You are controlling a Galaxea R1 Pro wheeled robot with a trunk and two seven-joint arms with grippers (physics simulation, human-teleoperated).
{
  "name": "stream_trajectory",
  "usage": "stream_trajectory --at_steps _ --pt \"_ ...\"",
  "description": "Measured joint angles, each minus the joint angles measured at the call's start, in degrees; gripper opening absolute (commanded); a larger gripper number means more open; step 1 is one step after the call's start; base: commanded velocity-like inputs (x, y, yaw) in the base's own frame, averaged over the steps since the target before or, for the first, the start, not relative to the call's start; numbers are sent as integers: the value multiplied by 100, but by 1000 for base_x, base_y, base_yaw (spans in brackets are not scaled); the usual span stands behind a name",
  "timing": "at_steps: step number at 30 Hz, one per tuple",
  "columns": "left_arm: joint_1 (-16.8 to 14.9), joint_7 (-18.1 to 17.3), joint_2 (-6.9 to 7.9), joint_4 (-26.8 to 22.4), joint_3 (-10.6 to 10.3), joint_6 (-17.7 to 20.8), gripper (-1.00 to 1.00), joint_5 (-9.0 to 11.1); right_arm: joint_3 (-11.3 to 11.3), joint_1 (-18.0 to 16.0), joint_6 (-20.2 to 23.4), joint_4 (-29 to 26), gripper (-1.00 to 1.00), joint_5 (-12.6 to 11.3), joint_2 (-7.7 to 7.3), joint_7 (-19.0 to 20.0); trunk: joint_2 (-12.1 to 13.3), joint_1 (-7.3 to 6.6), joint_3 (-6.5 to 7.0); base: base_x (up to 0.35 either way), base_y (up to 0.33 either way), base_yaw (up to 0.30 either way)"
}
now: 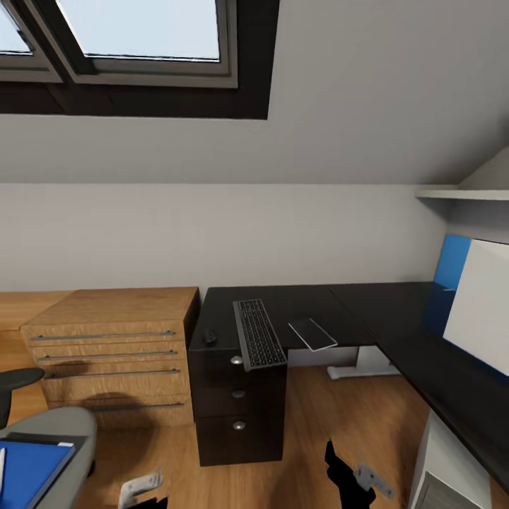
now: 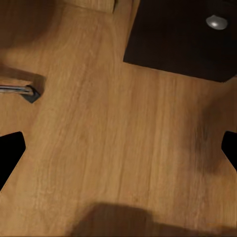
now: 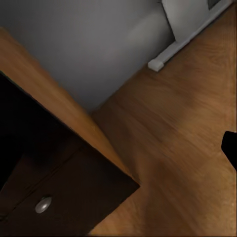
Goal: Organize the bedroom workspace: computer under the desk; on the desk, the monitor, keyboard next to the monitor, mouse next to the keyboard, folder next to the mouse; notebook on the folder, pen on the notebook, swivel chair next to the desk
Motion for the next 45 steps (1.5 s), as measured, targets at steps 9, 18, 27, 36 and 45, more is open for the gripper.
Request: stream_trajectory --at_steps 9,18,27,36,45 --pt "-2 253 14 1518 -20 -1704 100 -18 -3 39 -698 667 100 731 -62 -31 361 -198 162 0 0 0" --pt "-2 640 -6 1781 -7 -2494 100 -286 -3 113 -749 693 100 786 -69 -33 722 -396 323 -3 0 0" --pt "0 867 -1 2248 -6 -2548 100 -445 32 115 -750 699 100 1050 52 -33 1083 -589 475 -287 -80 52" --pt "1 1166 -5 2257 -5 -3329 100 -455 30 115 -766 692 100 1213 51 -42 1444 -790 579 -87 -70 190" --pt "1 1424 -7 2282 -7 -3502 100 -461 38 115 -767 686 100 1319 27 -77 1805 -985 678 -243 -3 174"
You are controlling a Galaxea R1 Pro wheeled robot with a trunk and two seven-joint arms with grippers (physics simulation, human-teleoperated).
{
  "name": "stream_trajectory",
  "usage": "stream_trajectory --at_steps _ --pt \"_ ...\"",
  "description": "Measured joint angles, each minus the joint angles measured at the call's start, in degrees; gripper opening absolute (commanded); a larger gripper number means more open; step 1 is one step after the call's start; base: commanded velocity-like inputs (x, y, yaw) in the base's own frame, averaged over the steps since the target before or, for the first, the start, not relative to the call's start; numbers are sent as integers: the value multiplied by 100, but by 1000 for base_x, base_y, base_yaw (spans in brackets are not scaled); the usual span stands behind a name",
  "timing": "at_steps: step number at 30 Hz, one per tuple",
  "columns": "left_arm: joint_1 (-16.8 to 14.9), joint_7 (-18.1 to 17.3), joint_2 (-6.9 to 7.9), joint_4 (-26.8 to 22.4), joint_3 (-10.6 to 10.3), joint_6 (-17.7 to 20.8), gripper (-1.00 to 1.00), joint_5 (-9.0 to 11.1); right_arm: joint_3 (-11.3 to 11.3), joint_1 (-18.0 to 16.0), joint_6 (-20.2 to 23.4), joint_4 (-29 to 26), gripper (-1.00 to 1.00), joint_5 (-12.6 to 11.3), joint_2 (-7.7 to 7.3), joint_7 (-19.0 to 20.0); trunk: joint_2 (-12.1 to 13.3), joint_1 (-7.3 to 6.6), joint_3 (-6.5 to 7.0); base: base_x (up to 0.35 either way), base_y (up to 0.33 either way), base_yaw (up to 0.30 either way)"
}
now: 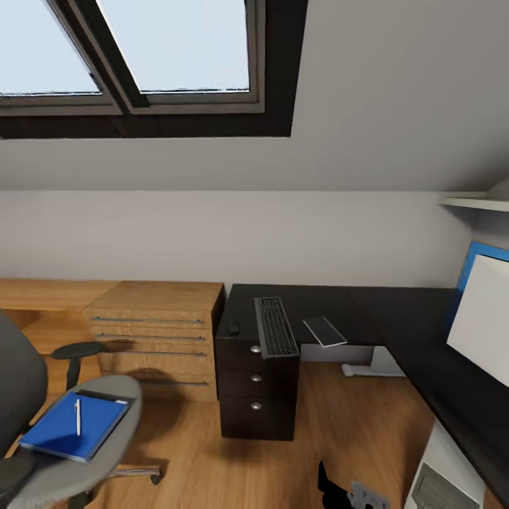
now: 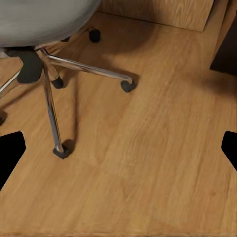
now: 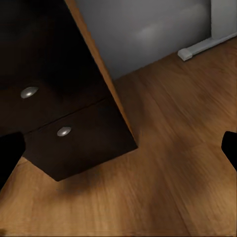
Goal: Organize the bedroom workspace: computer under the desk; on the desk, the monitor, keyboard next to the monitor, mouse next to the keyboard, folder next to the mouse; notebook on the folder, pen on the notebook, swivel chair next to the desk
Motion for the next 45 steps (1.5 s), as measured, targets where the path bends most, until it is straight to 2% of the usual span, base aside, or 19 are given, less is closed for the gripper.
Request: stream_trajectory --at_steps 2,4,6,10,25,39,45 --pt "0 10 0 2 0 -6 100 1 1 0 0 0 100 113 -4 -44 80 -44 21 -325 0 149" --pt "0 17 0 4 1 -11 100 1 2 2 2 0 100 369 -7 -165 161 -88 41 -332 0 144" --pt "0 18 0 4 3 -22 100 0 1 1 2 0 100 502 -8 -262 241 -132 61 -334 0 142" --pt "-1 25 3 -1 5 -49 100 12 1 0 8 0 100 625 -8 -402 401 -219 102 -337 0 135" --pt "0 36 2 -3 10 -65 100 14 1 1 8 0 100 670 -9 -458 1003 -549 253 -340 -13 117" --pt "-1 42 1 -2 4 -65 100 3 1 0 4 0 100 670 -5 -458 1565 -857 397 -289 -223 151" --pt "-1 34 7 -2 9 -70 100 15 2 0 3 0 100 677 -9 -458 1806 -989 483 -332 -55 70"
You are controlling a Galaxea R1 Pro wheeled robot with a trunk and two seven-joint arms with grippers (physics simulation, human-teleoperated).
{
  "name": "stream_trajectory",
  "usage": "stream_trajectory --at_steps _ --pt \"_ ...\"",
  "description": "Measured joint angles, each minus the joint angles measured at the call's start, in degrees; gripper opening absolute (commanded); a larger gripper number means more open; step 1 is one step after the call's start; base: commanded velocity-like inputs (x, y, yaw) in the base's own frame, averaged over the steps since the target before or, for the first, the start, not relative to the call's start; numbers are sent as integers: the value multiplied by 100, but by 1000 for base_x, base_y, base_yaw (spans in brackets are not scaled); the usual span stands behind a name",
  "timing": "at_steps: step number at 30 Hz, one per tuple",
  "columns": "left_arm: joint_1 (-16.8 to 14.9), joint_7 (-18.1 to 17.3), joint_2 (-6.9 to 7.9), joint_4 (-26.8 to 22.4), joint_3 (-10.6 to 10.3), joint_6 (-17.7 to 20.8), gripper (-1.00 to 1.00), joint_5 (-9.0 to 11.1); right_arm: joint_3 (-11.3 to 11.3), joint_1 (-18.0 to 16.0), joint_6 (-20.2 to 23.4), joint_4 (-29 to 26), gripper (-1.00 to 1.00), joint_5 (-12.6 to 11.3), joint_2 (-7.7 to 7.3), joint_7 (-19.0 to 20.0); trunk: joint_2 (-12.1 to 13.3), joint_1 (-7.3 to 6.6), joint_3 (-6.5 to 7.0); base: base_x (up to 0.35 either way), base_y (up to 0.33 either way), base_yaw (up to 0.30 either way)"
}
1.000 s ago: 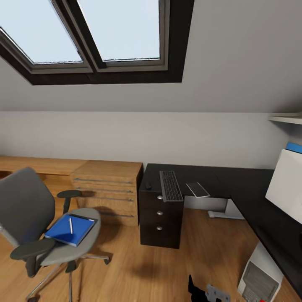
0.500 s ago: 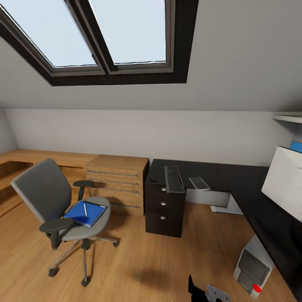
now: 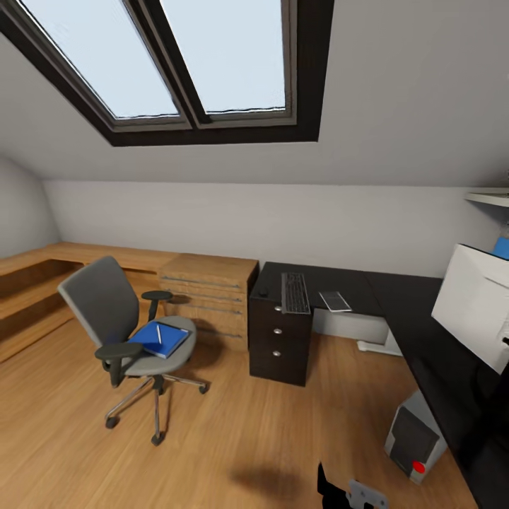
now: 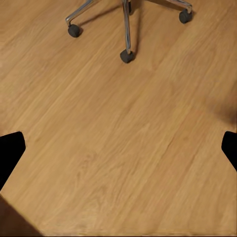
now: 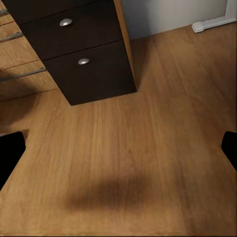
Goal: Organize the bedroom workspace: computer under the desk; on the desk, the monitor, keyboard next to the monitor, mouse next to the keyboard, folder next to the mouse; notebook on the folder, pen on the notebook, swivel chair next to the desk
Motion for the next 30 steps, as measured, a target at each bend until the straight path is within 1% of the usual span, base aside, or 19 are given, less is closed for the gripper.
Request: stream_trajectory --at_steps 21,27,28,30 --pt "0 -7 7 0 1 4 100 13 0 8 -27 7 100 31 20 7 843 -461 374 -344 -3 3" --pt "1 3 10 35 -8 54 100 12 0 9 -135 8 100 22 27 9 1084 -597 482 -66 0 0" --pt "1 4 10 152 -13 57 100 9 0 12 -262 8 100 22 26 13 1124 -619 500 -9 0 0" --pt "1 3 10 217 -16 57 100 8 -1 31 -461 8 100 25 26 24 1205 -663 536 -4 0 0"
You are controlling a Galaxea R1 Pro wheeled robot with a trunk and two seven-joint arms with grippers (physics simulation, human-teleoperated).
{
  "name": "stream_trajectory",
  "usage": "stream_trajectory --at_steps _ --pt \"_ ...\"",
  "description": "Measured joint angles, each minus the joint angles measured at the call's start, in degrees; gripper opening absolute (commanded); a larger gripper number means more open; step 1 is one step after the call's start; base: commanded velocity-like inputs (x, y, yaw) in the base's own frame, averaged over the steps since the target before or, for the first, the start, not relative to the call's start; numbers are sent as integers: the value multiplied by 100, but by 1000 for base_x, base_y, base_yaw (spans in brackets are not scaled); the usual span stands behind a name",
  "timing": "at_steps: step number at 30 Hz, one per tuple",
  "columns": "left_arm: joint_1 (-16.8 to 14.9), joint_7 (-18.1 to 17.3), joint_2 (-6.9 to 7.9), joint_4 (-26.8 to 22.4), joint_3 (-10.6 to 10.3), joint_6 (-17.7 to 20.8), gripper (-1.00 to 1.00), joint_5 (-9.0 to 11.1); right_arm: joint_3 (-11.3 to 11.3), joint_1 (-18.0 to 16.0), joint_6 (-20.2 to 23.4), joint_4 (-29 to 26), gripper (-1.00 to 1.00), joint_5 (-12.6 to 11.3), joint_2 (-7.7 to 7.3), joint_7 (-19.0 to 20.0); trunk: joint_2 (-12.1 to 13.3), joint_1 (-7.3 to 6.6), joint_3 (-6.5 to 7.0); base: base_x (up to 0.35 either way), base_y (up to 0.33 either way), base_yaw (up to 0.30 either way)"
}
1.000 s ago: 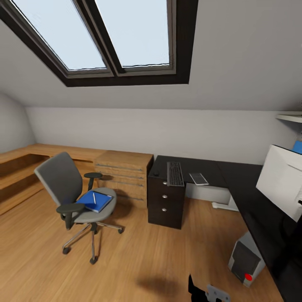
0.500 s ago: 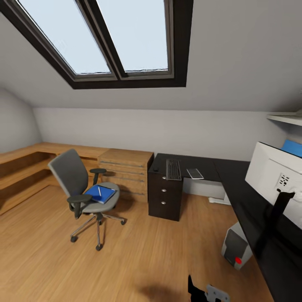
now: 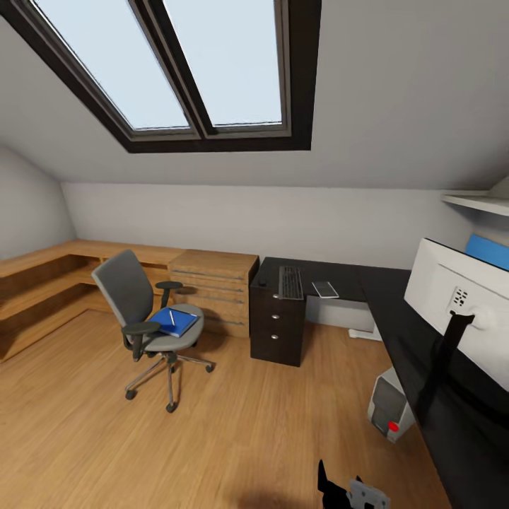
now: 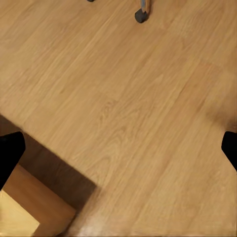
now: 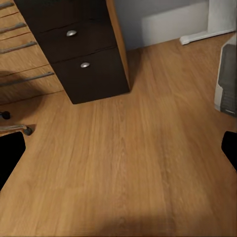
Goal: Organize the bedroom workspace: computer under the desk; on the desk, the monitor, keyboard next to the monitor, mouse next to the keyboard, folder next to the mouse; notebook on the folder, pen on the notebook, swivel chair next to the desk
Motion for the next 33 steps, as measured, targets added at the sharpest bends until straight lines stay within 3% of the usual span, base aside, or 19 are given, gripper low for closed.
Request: stream_trajectory --at_steps 5,9,11,14,18,19,20,22,24,25,27,28,29,33 --pt "-2 -34 15 157 -3 27 100 13 48 96 -323 -6 100 95 2 24 200 -110 90 -1 0 0" --pt "-7 -37 23 320 -1 72 100 36 243 116 -380 -82 100 495 2 -4 361 -198 162 0 0 0" --pt "-19 -40 17 150 -3 91 100 44 299 110 -339 -321 100 652 8 -25 442 -242 199 0 0 0" --pt "-26 -61 -21 -554 7 200 100 40 342 103 56 -922 100 761 14 -38 562 -308 254 0 0 0" --pt "-28 -69 -335 -2085 8 1306 100 41 342 108 1557 -2735 100 810 6 -167 722 -396 326 0 0 0" --pt "-28 -70 -471 -2812 8 2016 100 43 329 140 2553 -3413 100 807 -7 -392 764 -417 343 0 0 0" --pt "-28 -70 -507 -3127 9 2271 100 41 322 162 2969 -4312 100 836 -11 -493 803 -440 362 0 0 0" --pt "-28 -75 -600 -4054 -29 3042 100 48 311 392 4665 -5928 100 905 -21 -975 883 -484 399 0 0 0" --pt "-27 -77 -639 -4453 -121 3311 100 73 313 517 5535 -6721 100 901 -21 -1247 964 -529 434 0 0 0" --pt "-25 -81 -659 -4805 -341 3554 100 189 304 621 6735 -7462 100 908 -12 -1641 1004 -551 453 0 0 0" --pt "-20 -84 -659 -4941 -529 3679 100 324 273 679 7486 -7895 100 871 4 -1917 1006 -551 452 0 0 0" --pt "-16 -85 -659 -4907 -600 3710 100 370 265 702 7656 -8028 100 856 13 -2027 1007 -551 452 0 0 0" --pt "-10 -92 -570 -4815 -683 3741 100 434 251 764 7708 -8119 100 830 41 -2197 1007 -551 452 0 0 0" --pt "-10 -80 -489 -4700 -711 3743 100 437 258 788 7683 -8060 100 824 54 -2218 1007 -550 452 -28 -55 0"
